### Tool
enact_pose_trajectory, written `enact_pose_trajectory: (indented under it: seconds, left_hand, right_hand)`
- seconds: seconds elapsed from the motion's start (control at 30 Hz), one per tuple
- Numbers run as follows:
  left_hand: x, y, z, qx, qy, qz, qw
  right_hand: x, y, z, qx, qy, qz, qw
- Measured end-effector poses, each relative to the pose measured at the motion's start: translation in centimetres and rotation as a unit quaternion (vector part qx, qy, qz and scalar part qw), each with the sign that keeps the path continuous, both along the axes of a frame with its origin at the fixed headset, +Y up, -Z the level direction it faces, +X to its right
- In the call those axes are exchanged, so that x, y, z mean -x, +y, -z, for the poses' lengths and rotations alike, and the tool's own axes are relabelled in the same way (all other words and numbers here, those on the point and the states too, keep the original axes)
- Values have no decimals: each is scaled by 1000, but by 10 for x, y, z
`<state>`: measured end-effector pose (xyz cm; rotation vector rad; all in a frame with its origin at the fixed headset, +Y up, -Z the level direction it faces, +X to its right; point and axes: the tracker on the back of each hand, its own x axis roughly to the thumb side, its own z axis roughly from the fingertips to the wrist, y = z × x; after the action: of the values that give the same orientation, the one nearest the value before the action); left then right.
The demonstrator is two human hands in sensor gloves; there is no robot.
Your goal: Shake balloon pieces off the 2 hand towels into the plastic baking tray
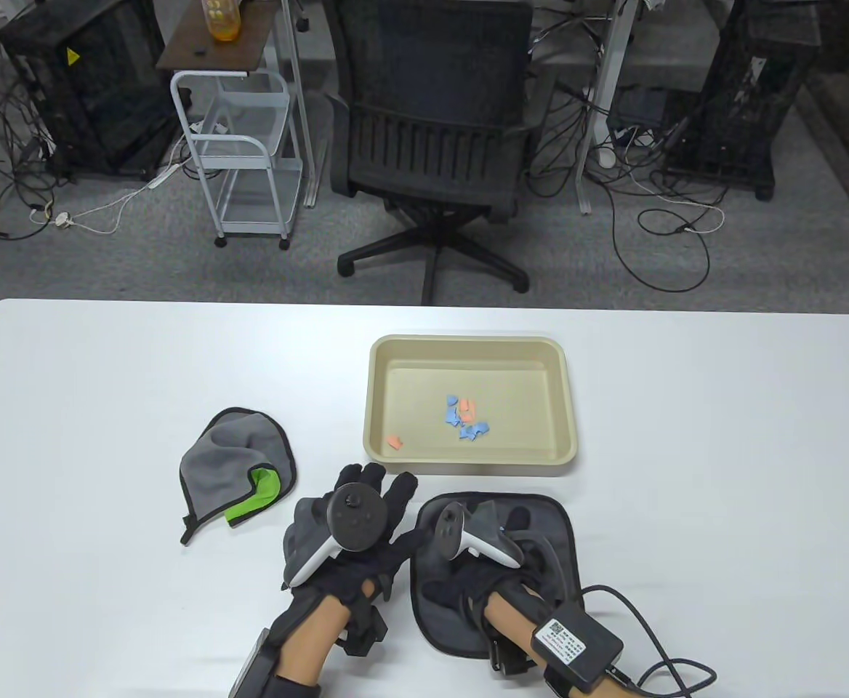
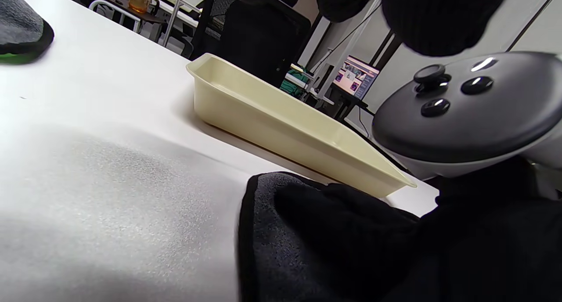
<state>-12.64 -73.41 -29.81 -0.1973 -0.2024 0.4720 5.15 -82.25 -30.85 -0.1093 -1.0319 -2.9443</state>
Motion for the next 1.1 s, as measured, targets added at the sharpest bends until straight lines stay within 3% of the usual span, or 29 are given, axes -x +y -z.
enact_pose_trajectory:
  seconds: [0.23,0.47,0.53,0.7,0.8,0.87,1.1]
  left_hand:
    - [0,1,-1,-3,-2,3,1000]
    - [0,-1,0,5,-3,7,1000]
    - [0,-1,-1,5,-2,7,1000]
    - [0,-1,-1,4,1,8,1000]
    - [1,-2,0,8,4,7,1000]
    - [2,-3,0,10,5,6,1000]
    - [2,-7,1,20,4,12,1000]
  right_hand:
    - [-4,7,-1,-43,-5,31,999]
    - [-40,61,-1,-108,-36,145,983]
    - [-56,75,-1,-141,-25,179,973]
    - [-111,93,-3,-298,-38,209,931]
    - [-140,93,1,-347,-76,226,907]
    - [-152,89,4,-349,-104,232,902]
    - [-164,61,15,-307,-128,163,929]
